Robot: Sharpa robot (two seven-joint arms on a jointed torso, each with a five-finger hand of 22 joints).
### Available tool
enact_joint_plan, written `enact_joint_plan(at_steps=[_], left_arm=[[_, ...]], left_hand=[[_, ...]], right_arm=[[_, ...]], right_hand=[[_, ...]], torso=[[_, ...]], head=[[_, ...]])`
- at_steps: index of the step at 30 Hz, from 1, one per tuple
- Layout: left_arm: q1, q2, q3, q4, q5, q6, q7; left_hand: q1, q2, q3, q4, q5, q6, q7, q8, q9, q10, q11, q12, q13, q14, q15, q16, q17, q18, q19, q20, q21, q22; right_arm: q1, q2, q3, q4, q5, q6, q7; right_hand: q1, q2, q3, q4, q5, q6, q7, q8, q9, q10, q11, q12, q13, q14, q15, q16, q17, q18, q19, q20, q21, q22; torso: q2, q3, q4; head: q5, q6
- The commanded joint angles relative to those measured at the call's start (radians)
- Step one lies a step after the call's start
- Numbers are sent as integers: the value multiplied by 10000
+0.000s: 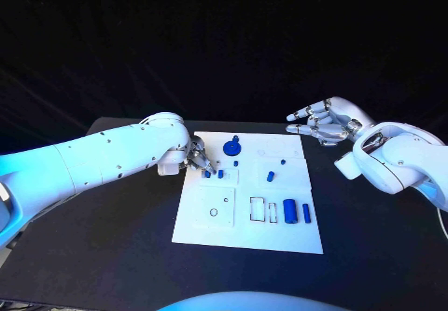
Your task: Assemble the parts on the task board
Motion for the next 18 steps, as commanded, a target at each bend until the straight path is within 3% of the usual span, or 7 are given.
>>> enact_joint_plan(at_steps=[1,8,15,18], left_arm=[[-123,27,-80,-3,-132,246,-133],[-129,37,-80,-25,-139,162,-146],[-131,-7,-75,-19,-37,216,-126],[-131,-72,-49,45,-17,133,-103]], left_hand=[[15,-58,-136,44,-42,75,23,-49,-33,55,1,51,16,1049,-55,24,2631,-103,578,-70,38,1595],[-3,-71,-723,269,-39,137,20,-68,-141,83,-3,72,71,1049,-60,24,2631,-115,597,-72,74,1644],[155,-415,-1780,446,-74,143,26,-86,-264,42,-1,-19,31,1049,-62,24,2631,-116,597,-80,73,1662],[173,-438,-2197,609,-75,152,21,-87,-304,39,-4,-35,32,1049,-65,24,2631,-115,594,-82,66,1662]], right_arm=[[-7,0,0,14,-30,121,35],[-7,-4,0,13,-30,117,35],[-7,-5,0,7,-29,134,33],[-7,-3,0,-2,-35,174,22]], right_hand=[[4,75,-43,9,44,34,8,40,1,-83,-17,-10,-8,658,11,-31,956,131,-85,-4,-50,-7],[4,75,-43,9,44,34,8,40,1,-83,-17,-10,-8,658,11,-31,956,131,-85,-4,-50,-7],[2,71,-60,19,60,20,10,34,-2,-99,-15,-23,-22,650,14,-54,930,134,-94,-2,-62,-27],[6,69,-63,19,63,17,10,32,-2,-106,-15,-30,-29,647,14,-60,924,136,-98,-2,-67,-35]], torso=[[0,5,0],[0,4,-6],[3,0,-9],[12,-8,-1]], head=[[-7,-3],[-10,24],[-15,18],[-64,13]])
